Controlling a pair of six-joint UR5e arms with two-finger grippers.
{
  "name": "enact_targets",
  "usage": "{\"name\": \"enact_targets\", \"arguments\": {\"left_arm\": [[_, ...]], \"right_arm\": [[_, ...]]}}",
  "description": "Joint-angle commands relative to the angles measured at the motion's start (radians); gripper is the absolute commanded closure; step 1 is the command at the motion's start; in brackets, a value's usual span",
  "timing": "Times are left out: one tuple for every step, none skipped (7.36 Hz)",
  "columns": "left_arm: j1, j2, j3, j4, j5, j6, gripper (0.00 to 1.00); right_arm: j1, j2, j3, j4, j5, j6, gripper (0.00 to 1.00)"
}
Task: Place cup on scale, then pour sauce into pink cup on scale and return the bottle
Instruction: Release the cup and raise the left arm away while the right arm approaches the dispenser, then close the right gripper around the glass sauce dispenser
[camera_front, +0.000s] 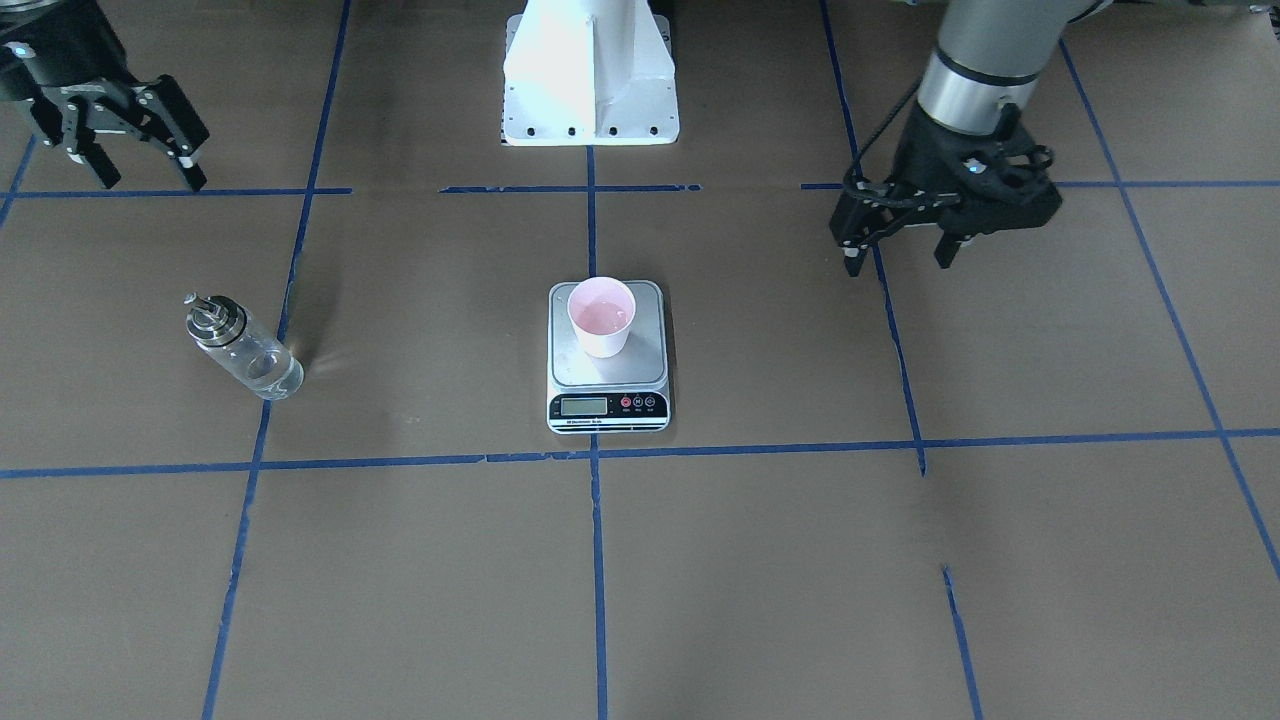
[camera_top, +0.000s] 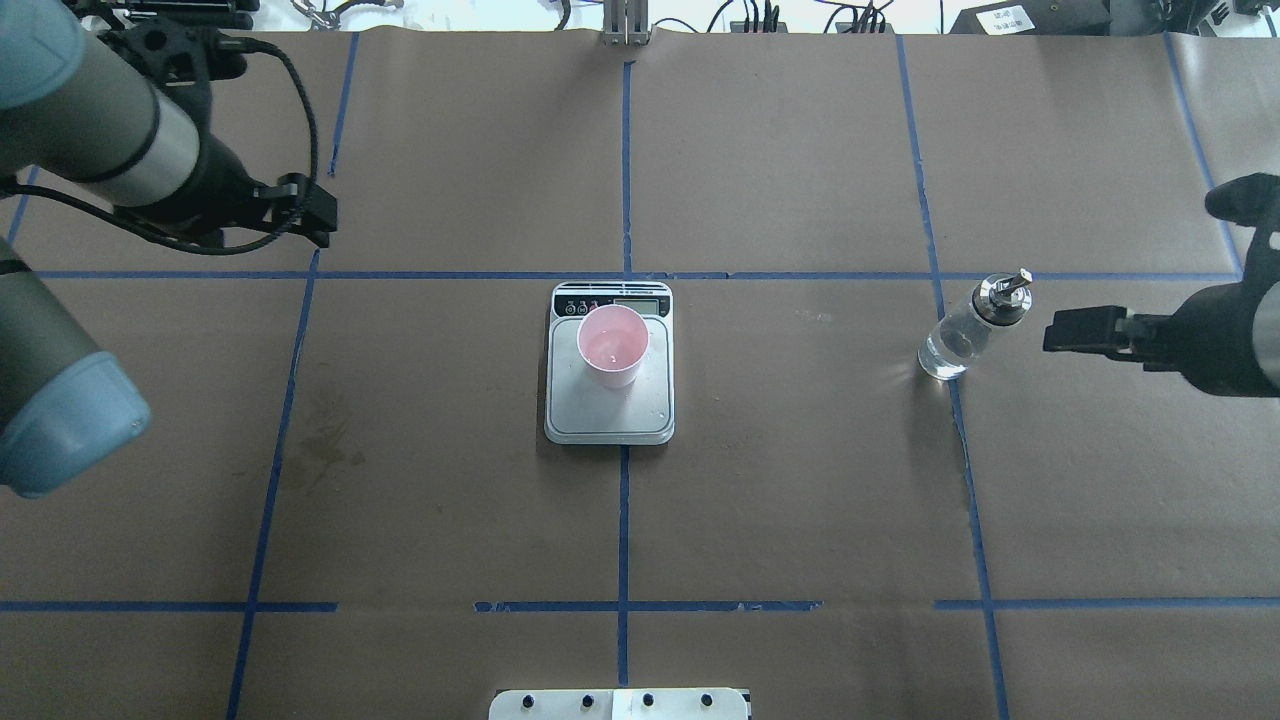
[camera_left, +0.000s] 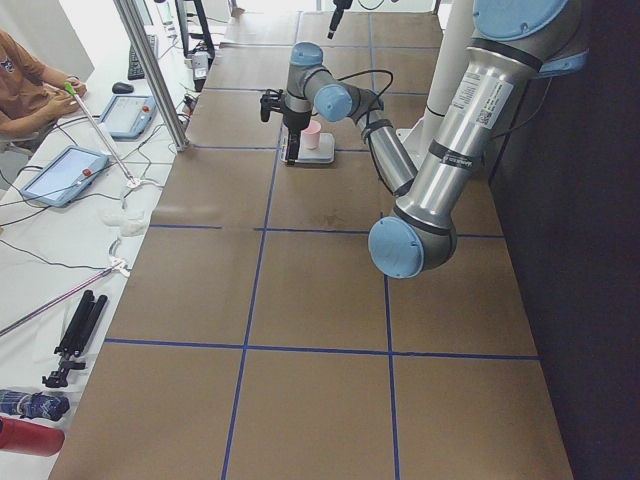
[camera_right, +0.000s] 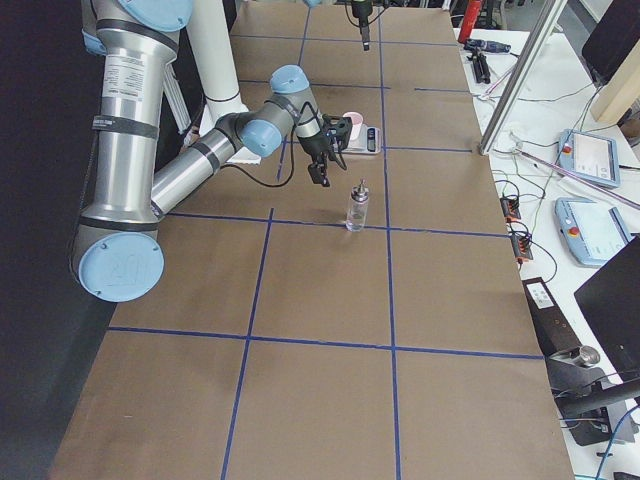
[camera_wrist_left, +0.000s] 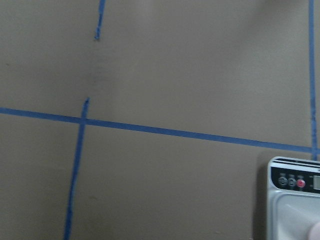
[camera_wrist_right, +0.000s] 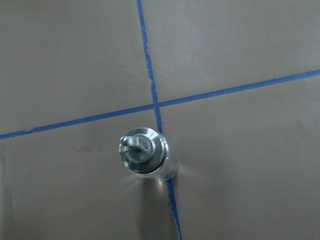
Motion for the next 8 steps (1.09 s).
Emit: {"name": "enact_targets", "arguments": {"left_arm": [[-0.112, 0.091, -0.011, -0.005, 0.0, 0.246, 0.0], [-0.178, 0.117, -0.003, -0.006, -0.01, 0.375, 0.0], [-0.221, 0.149, 0.003, -0.009, -0.045, 0.461, 0.0], [-0.237, 0.151, 0.018, -0.011, -0.048, 0.488, 0.0], [-0.237, 0.153, 0.034, -0.032, -0.048, 0.488, 0.0], [-0.238, 0.154, 0.052, -0.064, -0.048, 0.488, 0.0], [-0.24, 0.18, 0.049, -0.092, -0.048, 0.489, 0.0], [-0.246, 0.218, 0.054, -0.15, -0.047, 0.505, 0.0]], "right_arm": [[-0.195, -0.08, 0.003, 0.157, -0.249, 0.089, 0.0], [-0.238, -0.087, 0.002, 0.157, -0.317, 0.083, 0.0], [-0.285, -0.087, -0.006, 0.159, -0.387, 0.083, 0.0], [-0.356, -0.087, -0.034, 0.188, -0.514, 0.083, 0.0], [-0.391, -0.09, -0.122, 0.341, -0.587, 0.086, 0.0], [-0.421, -0.103, -0.229, 0.513, -0.683, 0.077, 0.0], [-0.477, -0.126, -0.303, 0.565, -0.815, 0.059, 0.0], [-0.5, -0.127, -0.328, 0.567, -0.892, 0.059, 0.0]]}}
